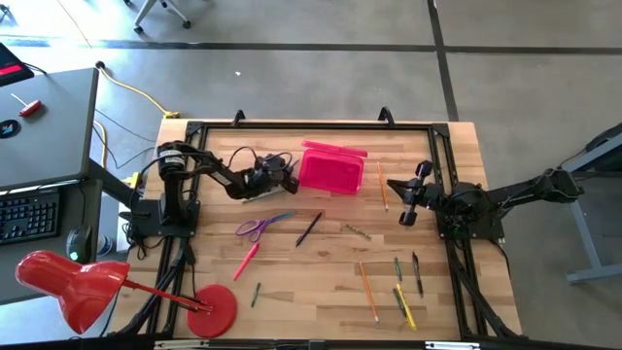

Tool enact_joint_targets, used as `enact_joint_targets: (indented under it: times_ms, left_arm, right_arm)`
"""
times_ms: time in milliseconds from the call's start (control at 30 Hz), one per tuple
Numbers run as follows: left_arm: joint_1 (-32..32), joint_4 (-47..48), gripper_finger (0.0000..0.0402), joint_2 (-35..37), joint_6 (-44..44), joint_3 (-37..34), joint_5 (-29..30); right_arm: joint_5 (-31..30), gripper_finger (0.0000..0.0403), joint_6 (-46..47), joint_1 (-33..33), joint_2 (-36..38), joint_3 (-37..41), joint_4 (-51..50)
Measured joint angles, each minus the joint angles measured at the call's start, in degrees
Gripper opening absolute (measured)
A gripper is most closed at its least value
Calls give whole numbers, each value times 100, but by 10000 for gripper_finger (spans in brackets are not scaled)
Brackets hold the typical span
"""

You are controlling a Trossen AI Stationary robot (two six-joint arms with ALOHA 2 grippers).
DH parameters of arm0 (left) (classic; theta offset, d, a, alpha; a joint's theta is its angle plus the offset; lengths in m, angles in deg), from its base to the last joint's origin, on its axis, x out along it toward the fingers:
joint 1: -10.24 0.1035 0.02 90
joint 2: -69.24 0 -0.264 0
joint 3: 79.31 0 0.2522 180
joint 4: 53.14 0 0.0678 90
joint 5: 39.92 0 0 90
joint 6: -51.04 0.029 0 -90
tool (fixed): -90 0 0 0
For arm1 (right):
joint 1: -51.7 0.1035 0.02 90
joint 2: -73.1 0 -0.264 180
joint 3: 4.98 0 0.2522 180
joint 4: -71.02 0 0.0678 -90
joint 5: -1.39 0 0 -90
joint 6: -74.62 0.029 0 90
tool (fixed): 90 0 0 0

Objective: Pick & place school supplies into a supply box
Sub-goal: Put the blue pencil into the pink supply box

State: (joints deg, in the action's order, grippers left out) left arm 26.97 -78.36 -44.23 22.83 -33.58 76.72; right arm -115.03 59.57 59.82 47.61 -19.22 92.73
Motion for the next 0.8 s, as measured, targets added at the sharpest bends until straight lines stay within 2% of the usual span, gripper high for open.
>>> enact_joint_targets:
  times_ms: [100,233,433,533,667,800]
  left_arm:
    - [-68,53,126,-26,-253,6,7]
    - [-260,-267,126,-219,-479,-56,423]
    - [-468,-533,124,-395,-437,-72,727]
    - [-450,-529,98,-396,-384,-72,749]
    - [-255,-558,33,-392,-202,-83,749]
    - [-79,-597,28,-369,-67,-87,641]
  right_arm:
    - [2,0,293,0,0,-2,-182]
    - [16,0,582,0,0,-1,-397]
    - [126,0,969,1,-2,-1,-558]
    - [234,0,1015,2,-2,0,-686]
    - [332,0,1121,2,-2,-1,-718]
    - [328,0,1270,2,-2,0,-728]
